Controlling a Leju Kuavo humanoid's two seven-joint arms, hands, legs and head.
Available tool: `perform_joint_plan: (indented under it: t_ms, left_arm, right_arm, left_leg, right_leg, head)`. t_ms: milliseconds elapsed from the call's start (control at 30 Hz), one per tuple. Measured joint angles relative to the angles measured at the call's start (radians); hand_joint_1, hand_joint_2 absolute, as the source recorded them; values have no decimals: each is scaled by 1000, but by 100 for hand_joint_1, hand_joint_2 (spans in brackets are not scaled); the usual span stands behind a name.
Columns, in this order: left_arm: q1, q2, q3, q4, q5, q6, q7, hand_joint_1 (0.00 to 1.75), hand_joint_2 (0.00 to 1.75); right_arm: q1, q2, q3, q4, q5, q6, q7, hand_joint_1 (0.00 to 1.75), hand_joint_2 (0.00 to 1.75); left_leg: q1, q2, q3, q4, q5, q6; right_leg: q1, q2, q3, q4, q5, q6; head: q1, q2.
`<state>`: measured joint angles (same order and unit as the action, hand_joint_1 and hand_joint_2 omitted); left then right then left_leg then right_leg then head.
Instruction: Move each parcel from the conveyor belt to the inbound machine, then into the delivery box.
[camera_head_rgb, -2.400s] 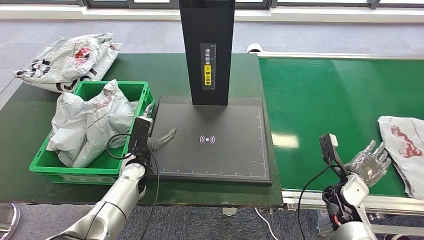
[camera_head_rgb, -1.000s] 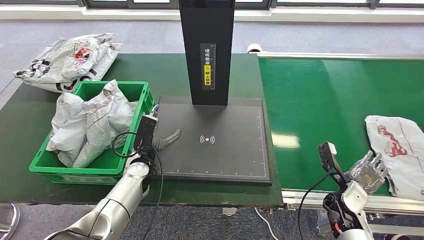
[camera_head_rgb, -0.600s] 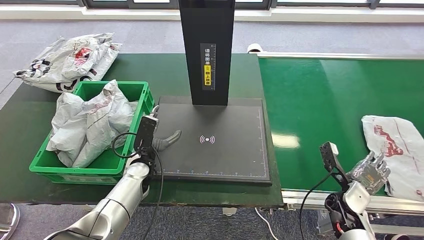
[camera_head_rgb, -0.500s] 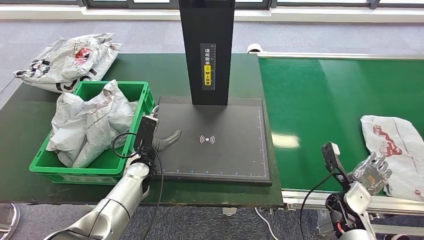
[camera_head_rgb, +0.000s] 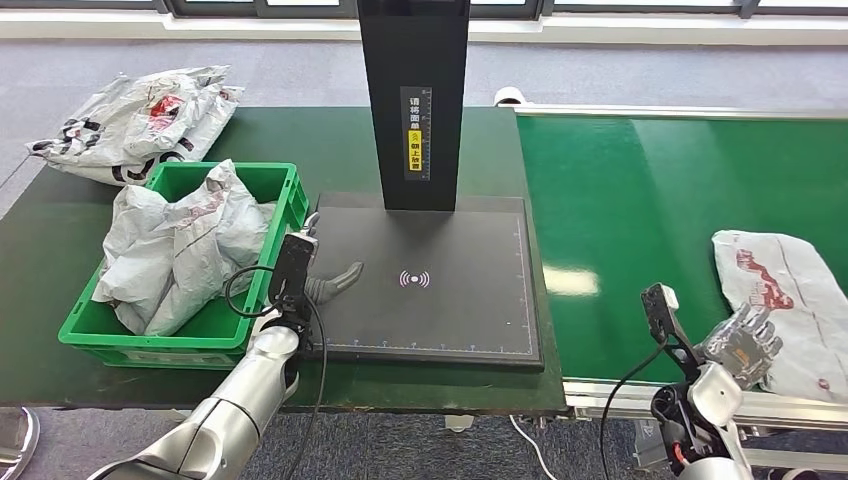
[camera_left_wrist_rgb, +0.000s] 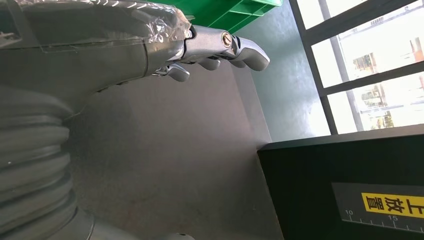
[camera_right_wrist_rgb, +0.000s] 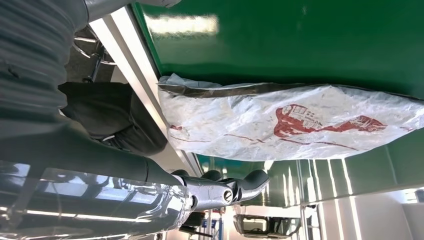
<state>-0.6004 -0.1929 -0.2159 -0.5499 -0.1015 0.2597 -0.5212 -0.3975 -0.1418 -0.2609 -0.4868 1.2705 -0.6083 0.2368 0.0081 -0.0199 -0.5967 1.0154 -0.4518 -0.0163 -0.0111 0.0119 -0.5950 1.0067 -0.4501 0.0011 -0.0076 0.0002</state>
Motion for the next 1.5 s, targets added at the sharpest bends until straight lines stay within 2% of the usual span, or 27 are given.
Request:
perform_joint_plan:
  t_ms: [1000, 1500]
  left_arm:
    - [29, 8, 0, -50, 0, 10, 9, 0, 175]
    - [33, 8, 0, -59, -5, 6, 19, 0, 175]
  right_arm:
    - [-29, 6, 0, 2, 18, 5, 14, 0, 175]
    - [-27, 6, -12, 2, -36, 19, -17, 0, 175]
  left_leg:
    - [0, -1, 0, 0, 0, 0]
    - [0, -1, 0, 0, 0, 0]
  right_leg:
    - [0, -1, 0, 0, 0, 0]
    - [0, -1, 0, 0, 0, 0]
  head:
    - [0, 0]
    - [0, 0]
